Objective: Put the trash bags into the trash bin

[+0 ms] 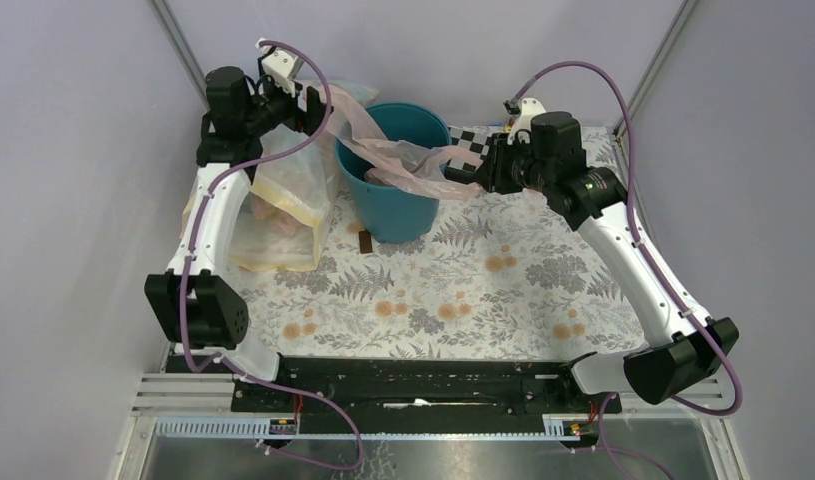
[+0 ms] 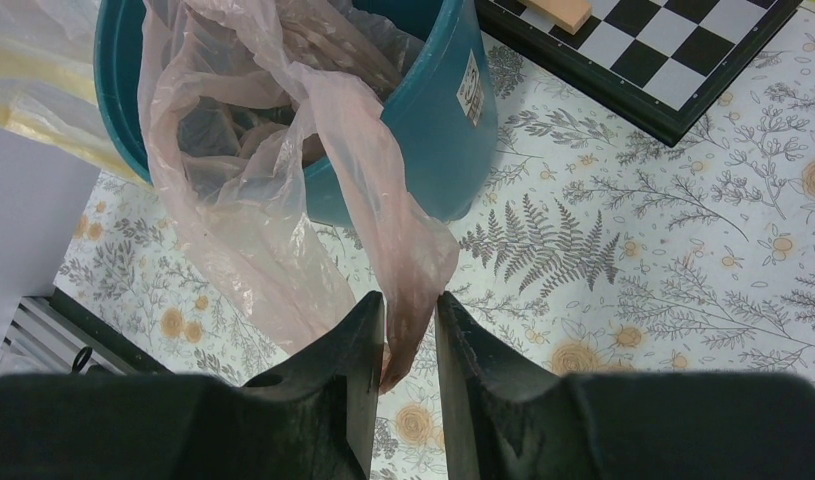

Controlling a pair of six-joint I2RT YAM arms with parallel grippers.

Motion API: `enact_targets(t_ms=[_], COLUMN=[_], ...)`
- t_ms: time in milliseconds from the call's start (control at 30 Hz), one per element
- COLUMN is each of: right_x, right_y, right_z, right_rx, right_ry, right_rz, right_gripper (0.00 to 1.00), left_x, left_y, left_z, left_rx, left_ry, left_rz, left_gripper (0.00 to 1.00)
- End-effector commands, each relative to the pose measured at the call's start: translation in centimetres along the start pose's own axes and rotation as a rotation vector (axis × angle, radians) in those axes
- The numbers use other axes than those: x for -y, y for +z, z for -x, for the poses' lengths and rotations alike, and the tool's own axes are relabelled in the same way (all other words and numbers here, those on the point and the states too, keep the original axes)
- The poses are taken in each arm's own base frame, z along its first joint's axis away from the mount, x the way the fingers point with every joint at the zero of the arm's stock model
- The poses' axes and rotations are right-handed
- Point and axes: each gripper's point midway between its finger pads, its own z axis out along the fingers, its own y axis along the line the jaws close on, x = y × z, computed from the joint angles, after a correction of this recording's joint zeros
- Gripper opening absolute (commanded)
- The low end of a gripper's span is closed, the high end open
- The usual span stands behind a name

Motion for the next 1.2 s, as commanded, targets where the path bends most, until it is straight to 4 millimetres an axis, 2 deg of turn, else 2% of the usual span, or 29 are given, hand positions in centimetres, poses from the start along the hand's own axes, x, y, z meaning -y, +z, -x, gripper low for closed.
enact_targets(t_ms=[0, 67, 200, 233, 400, 500, 600, 767, 833, 867, 900, 967, 1000, 1067, 1167], right_x=[-0.6, -0.7, -0.8, -0.8, -0.4, 0.4, 1.3, 2.7, 3.1, 3.3, 3.4, 3.0, 2.7, 1.6, 0.3], right_y=[-0.7, -0.7, -1.0, -1.1, -2.1, -2.7, -3.2, -3.6, -3.9, -4.0, -4.0, -4.0, -4.0, -4.3, -5.1], right_z=[1.8, 1.8, 2.2, 2.4, 3.0, 3.3, 3.4, 3.2, 3.0, 2.8, 2.6, 2.2, 2.0, 2.2, 2.7], right_rx=[0.042, 0.044, 0.055, 0.061, 0.088, 0.100, 0.110, 0.109, 0.107, 0.103, 0.100, 0.089, 0.087, 0.092, 0.111], right_ry=[-0.023, -0.022, -0.018, -0.016, -0.021, -0.028, -0.031, -0.027, -0.028, -0.028, -0.030, -0.032, -0.028, -0.018, 0.000], right_rz=[0.021, 0.021, 0.021, 0.018, -0.018, -0.067, -0.123, -0.205, -0.223, -0.232, -0.234, -0.212, -0.190, -0.140, -0.082], right_gripper=[0.32, 0.32, 0.32, 0.32, 0.32, 0.32, 0.32, 0.31, 0.32, 0.33, 0.38, 0.62, 0.70, 0.74, 0.74], left_x=[0.7, 1.1, 1.5, 1.7, 2.7, 2.8, 3.1, 4.0, 3.8, 3.1, 2.9, 4.2, 5.1, 6.2, 6.7], left_y=[0.7, 0.9, 0.3, -0.1, -3.1, -5.1, -6.6, -8.6, -9.5, -10.2, -10.6, -10.8, -10.7, -10.6, -10.7], left_z=[2.0, 1.5, 2.1, 2.7, 5.6, 6.3, 5.9, 3.8, 3.4, 3.1, 2.8, 2.5, 2.5, 2.3, 1.8], left_rx=[0.040, 0.032, 0.039, 0.048, 0.097, 0.106, 0.075, -0.035, -0.063, -0.076, -0.085, -0.095, -0.092, -0.082, -0.090], left_ry=[0.084, 0.074, 0.045, 0.033, -0.002, -0.033, -0.110, -0.240, -0.298, -0.342, -0.382, -0.408, -0.405, -0.421, -0.446], left_rz=[-0.073, -0.094, -0.085, -0.078, -0.010, 0.058, 0.109, 0.151, 0.209, 0.282, 0.319, 0.268, 0.215, 0.165, 0.152], left_gripper=[0.76, 0.59, 0.02, 0.00, 0.00, 0.00, 0.00, 0.00, 0.00, 0.00, 0.00, 0.00, 0.00, 0.00, 0.00])
